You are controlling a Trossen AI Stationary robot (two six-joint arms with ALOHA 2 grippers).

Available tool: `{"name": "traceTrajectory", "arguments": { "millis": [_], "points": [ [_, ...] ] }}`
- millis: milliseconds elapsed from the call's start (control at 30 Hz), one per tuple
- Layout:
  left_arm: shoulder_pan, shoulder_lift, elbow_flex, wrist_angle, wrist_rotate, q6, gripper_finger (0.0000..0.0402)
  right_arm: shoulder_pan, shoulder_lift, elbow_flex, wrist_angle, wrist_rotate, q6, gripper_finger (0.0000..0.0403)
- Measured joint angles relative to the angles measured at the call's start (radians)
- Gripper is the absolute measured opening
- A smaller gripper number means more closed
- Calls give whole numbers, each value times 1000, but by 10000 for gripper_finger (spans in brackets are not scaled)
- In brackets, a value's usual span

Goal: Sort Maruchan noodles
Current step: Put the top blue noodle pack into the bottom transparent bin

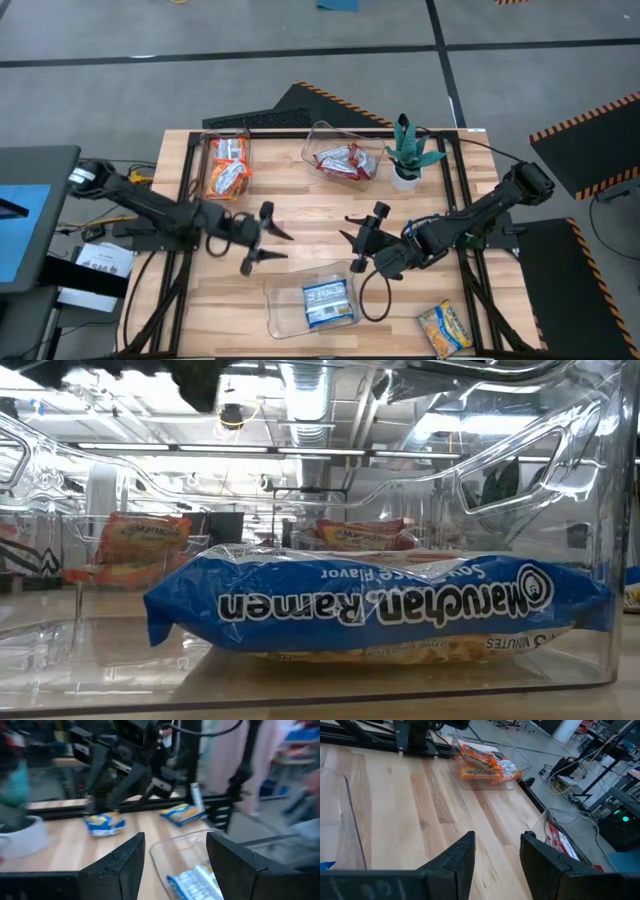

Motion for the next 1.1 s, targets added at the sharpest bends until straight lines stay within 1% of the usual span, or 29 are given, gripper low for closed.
{"name": "traceTrajectory", "arguments": {
  "millis": [67, 100, 133, 233, 333, 467, 567, 633, 700, 833, 1000, 1100],
  "points": [
    [70, 0, -4, 18, 145, -31, 197, 5, 0, 0, -14, 0, 3, 175],
    [87, 0, -5, 21, 202, -36, 197, 8, 0, 0, -27, 0, 7, 175],
    [94, 0, -6, 21, 236, -35, 197, 11, 0, 0, -42, 0, 9, 175],
    [86, -1, -7, 12, 264, -24, 197, 26, -13, 0, -115, -2, 56, 175],
    [53, -26, -7, -27, 263, 13, 197, 41, -48, 0, -220, -3, 178, 175],
    [3, -89, -8, -103, 201, 48, 196, 69, -111, 0, -394, -3, 410, 175],
    [-40, -152, -8, -175, 142, 74, 196, 88, -158, 0, -541, -21, 644, 175],
    [-67, -192, -19, -190, 90, 96, 196, 87, -180, 0, -649, -85, 804, 175],
    [-88, -226, -32, -186, 29, 118, 196, 71, -188, 0, -752, -166, 930, 175],
    [-109, -271, -35, -189, -79, 129, 196, 28, -160, 0, -971, -300, 1157, 175],
    [-113, -285, -35, -246, -101, 61, 196, -46, -59, 0, -1188, -471, 1314, 175],
    [-118, -285, -35, -253, -99, 63, 196, -74, 7, -1, -1233, -518, 1338, 175]
  ]
}}
